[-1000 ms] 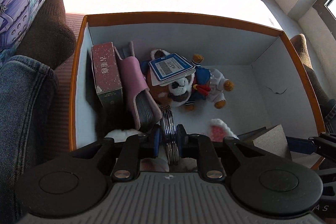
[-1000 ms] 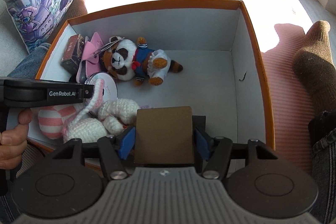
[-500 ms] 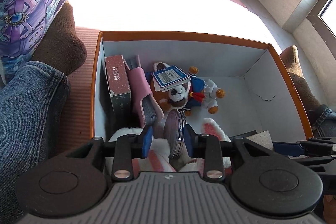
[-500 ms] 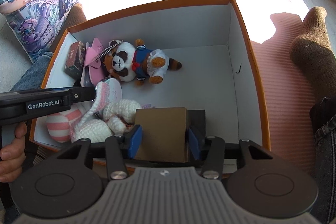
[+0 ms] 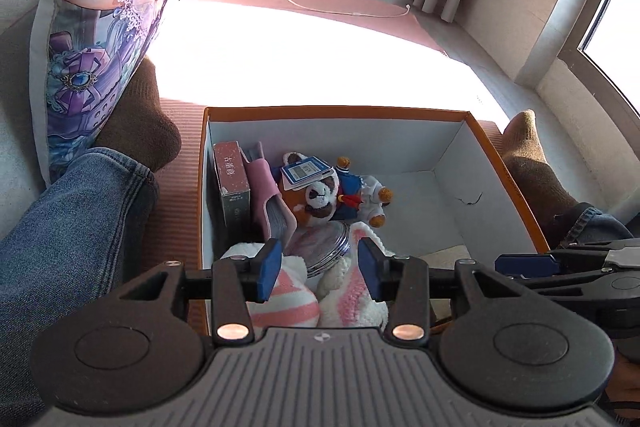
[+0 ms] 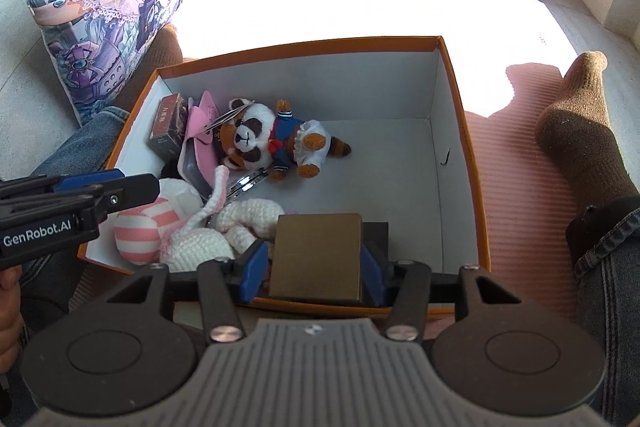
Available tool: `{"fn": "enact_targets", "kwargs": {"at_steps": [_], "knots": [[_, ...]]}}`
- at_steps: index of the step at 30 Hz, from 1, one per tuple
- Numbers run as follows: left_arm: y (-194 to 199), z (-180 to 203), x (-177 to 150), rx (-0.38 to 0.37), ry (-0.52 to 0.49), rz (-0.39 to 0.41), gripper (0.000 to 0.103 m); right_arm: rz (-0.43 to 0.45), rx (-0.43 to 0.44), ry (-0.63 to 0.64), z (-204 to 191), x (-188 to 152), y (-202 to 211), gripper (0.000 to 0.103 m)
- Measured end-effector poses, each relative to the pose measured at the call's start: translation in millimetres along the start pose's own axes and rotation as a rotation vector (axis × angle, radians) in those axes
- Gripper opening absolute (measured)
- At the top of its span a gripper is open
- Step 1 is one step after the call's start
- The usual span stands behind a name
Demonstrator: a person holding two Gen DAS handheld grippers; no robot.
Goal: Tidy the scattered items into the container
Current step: 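Lower both items into the orange box and open both tools, then withdraw both open tools from the box back toward the pile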
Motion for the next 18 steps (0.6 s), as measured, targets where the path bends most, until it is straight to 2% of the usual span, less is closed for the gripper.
{"fn": "enact_targets", "kwargs": {"at_steps": [7, 18], "knots": [[30, 15, -20, -0.033, 0.009, 0.049, 0.049, 0.115, 0.028, 0.059, -13, -21, 35, 0.057], [65, 36, -58, -0.074, -0.038, 0.098, 0.049, 0.300, 0.002, 0.072, -17, -69, 85, 0.062]]}}
Point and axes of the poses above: each gripper's, at about its wrist camera, not at the fingertips, and y roughly against the way its jaws point, z to its right, x to its top, the point moved 2 cm from there along -y, roughly the way its jaws point, and after that the axes turned 1 degree about -x, right-handed, at the moved point
